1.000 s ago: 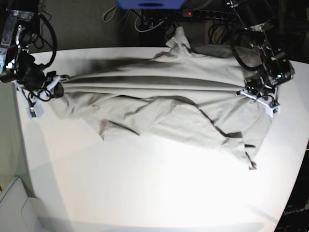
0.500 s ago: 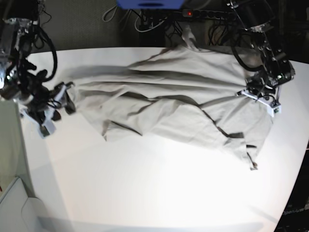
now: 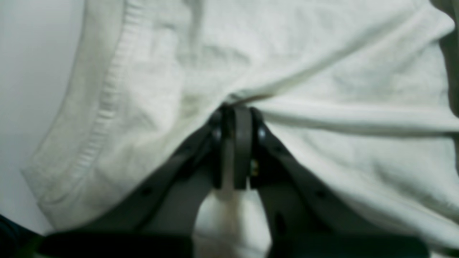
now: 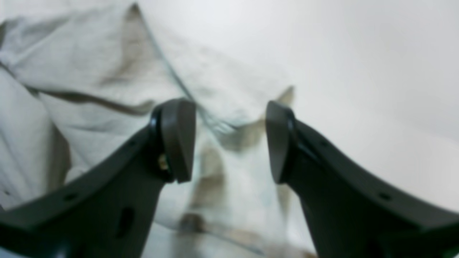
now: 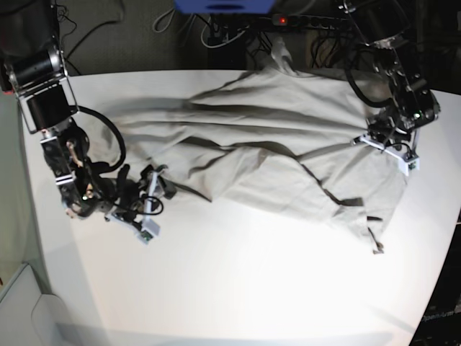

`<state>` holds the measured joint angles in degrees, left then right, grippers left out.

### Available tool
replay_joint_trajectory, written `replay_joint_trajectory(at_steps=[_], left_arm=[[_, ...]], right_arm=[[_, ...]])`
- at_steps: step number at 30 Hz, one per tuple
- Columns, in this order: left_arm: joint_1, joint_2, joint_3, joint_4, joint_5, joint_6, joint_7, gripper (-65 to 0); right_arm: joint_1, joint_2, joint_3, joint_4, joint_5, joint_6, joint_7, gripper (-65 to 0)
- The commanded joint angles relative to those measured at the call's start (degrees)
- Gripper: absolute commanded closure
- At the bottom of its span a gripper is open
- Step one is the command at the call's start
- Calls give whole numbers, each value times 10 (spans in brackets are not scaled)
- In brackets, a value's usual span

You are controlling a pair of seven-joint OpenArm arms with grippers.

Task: Layout the t-shirt on the table in an organized manner, then fold the t-shirt properly
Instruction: 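Drag the held hem with the right gripper and lay the shirt flat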

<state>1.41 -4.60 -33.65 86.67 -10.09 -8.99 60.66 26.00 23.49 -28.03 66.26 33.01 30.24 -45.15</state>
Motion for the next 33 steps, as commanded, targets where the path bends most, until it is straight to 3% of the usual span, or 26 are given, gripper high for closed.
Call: replay_joint_trajectory(at_steps=[1, 11, 13, 17, 24, 33], left_arm=[[-6, -5, -1, 9, -2, 2, -1, -42], [-6, -5, -1, 8, -2, 2, -1, -42], [-6, -5, -1, 8, -2, 3, -1, -42], [-6, -5, -1, 5, -2, 3, -2, -42], [-6, -5, -1, 4, 0, 3, -2, -42], [-6, -5, -1, 4, 1, 4, -8, -42]], right_arm=[[16, 5, -1, 2, -9, 4, 13, -325], [-13, -52, -1, -6, -157, 4, 37, -299], [-14, -58, -1, -7, -184, 3, 48, -226], [-17, -73, 36, -6, -217, 3, 51, 0], [16, -93, 141, -6, -268, 6, 54, 0], [100, -91, 154, -54, -282, 6, 72, 0]])
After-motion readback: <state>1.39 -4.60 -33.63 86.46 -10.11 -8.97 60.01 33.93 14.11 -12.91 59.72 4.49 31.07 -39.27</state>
